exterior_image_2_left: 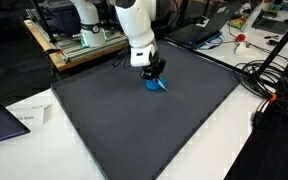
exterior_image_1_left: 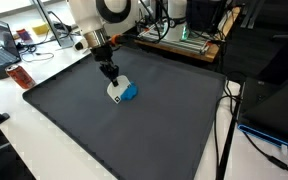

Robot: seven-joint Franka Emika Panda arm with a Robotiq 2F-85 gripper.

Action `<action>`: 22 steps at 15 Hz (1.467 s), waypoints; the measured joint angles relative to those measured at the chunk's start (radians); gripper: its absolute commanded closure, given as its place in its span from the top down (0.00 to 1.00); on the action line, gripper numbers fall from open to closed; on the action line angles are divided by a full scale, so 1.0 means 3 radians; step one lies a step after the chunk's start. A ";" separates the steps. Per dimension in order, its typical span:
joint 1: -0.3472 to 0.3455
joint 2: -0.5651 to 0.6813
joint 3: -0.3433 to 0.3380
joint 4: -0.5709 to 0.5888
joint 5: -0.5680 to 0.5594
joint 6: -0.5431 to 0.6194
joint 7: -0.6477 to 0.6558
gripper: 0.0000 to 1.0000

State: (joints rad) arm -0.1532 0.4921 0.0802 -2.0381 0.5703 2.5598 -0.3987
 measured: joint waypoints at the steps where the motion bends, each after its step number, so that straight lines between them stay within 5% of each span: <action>1: -0.0001 0.0004 0.0007 0.0001 -0.0004 0.0014 0.0000 0.01; 22: -0.0003 -0.0062 0.0029 -0.0173 -0.0500 0.0066 0.0141 0.01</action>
State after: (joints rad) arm -0.1541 0.4737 0.0889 -2.0899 0.4203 2.5795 -0.3565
